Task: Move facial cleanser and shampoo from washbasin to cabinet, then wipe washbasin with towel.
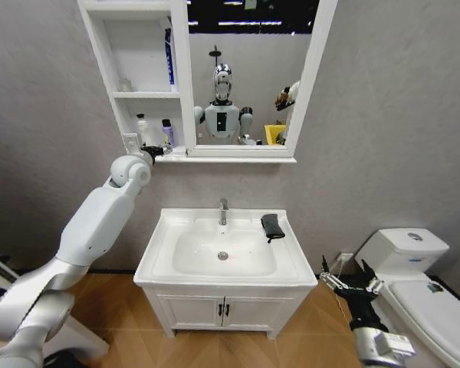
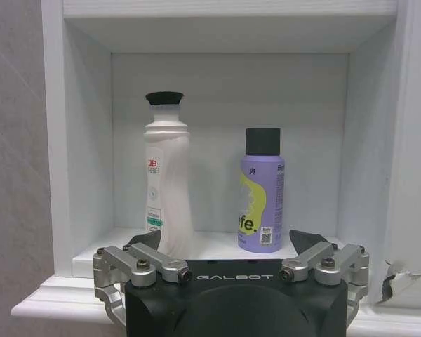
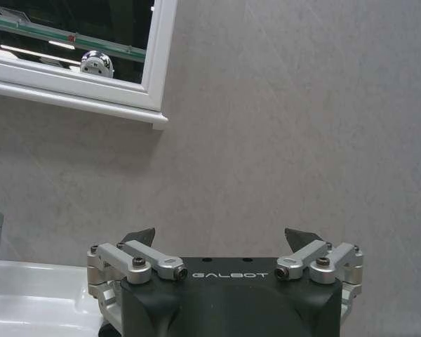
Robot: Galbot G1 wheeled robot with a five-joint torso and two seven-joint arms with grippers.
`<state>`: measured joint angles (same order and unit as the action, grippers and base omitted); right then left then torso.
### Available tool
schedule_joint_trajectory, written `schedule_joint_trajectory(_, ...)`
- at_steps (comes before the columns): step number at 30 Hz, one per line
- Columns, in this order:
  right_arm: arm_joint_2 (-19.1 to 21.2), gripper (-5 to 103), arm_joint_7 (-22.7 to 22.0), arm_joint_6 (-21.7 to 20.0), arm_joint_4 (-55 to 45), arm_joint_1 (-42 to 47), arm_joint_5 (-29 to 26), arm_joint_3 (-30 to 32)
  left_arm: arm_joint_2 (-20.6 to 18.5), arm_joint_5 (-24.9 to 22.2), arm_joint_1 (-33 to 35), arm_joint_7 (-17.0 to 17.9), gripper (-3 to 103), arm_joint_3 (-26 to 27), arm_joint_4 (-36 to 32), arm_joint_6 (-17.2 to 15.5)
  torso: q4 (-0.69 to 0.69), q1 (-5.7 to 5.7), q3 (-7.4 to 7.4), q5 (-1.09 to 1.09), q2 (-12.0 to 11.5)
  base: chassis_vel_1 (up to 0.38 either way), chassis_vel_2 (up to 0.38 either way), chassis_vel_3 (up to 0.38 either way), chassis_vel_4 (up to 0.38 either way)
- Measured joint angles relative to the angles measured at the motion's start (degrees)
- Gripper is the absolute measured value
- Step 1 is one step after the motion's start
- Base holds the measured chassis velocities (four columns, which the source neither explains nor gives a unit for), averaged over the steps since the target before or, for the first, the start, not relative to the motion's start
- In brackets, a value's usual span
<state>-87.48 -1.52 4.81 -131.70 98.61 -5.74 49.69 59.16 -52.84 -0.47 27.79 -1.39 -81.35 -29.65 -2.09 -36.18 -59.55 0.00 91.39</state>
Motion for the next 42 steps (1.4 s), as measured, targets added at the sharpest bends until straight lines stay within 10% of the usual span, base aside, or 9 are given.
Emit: schedule_joint_trajectory(42, -0.6, 100, 0.0, 1.4, 1.0, 0.4, -0.2, 0.3, 0.4, 1.9, 1.0, -0.1, 100, -0.5, -1.8, -0.2, 0.0, 0.0, 0.0, 0.0, 0.0, 0.0, 0.0, 0.0, 0.0)
